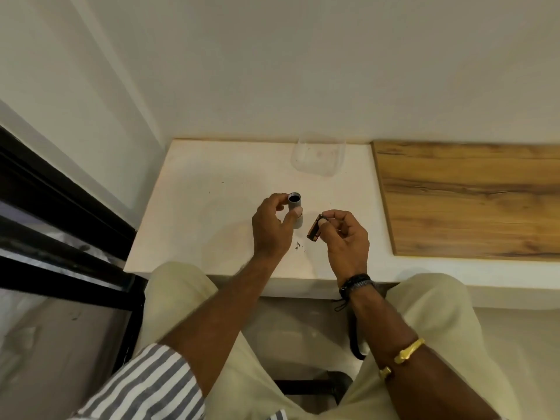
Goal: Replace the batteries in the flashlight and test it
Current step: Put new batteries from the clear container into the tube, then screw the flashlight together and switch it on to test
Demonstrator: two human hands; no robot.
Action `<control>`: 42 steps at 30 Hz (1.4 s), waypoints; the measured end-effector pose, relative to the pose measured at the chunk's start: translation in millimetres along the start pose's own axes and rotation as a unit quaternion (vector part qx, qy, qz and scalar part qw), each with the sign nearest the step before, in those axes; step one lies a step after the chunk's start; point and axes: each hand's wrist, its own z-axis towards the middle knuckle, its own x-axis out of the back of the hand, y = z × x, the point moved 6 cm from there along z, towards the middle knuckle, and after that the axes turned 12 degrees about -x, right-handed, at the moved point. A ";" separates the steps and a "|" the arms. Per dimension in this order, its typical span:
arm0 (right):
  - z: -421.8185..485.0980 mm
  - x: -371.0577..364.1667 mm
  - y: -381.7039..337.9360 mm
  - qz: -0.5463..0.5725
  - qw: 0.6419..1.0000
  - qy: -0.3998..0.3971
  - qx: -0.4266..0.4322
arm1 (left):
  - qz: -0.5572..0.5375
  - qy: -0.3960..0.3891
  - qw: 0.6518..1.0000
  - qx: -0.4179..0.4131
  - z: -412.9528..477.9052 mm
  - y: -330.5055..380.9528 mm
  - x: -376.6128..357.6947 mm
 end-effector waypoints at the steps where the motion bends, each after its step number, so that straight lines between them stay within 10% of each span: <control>1: -1.7 0.5 -1.5 0.008 1.000 -0.001 -0.003 | -0.002 -0.005 1.000 -0.009 -8.5 3.9 4.1; 14: -24.9 1.8 -28.3 0.021 0.993 -0.102 0.046 | 0.155 -0.137 0.968 -0.142 -38.4 26.7 23.8; 37: -23.9 -0.5 -11.1 -0.098 0.990 -0.025 0.102 | 0.160 -0.114 0.964 -0.182 -37.8 28.9 18.0; 42: 5.6 33.1 5.4 -0.005 0.998 0.065 -0.025 | 0.118 -0.101 0.975 -0.158 -35.3 21.3 18.9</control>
